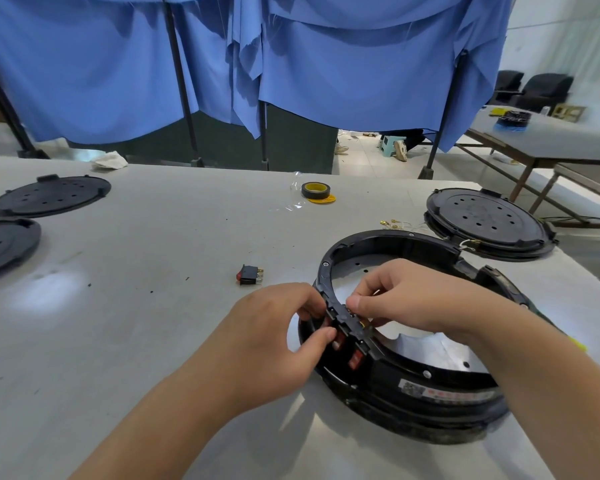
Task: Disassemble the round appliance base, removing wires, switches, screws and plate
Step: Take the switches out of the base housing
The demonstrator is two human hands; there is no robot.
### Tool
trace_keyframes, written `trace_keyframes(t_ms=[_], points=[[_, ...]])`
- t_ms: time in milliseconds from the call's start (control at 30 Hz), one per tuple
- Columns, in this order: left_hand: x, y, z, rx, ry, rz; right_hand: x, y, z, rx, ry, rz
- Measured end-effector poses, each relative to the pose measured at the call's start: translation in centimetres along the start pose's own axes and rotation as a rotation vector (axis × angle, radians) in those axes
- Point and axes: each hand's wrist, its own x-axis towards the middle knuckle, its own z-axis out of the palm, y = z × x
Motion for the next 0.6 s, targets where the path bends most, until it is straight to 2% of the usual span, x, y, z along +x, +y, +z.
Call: trace_keyframes(t_ms=[500,600], points=[[0.2,-0.3,-0.1,-0.033,0.015,0.018,0.3,-0.3,1.0,0.028,-0.016,0.050],[0.2,-0.3,-0.1,-0.045,0.015,0.031,0.6,-0.2,1.6,-0.008,0.037,0.036]])
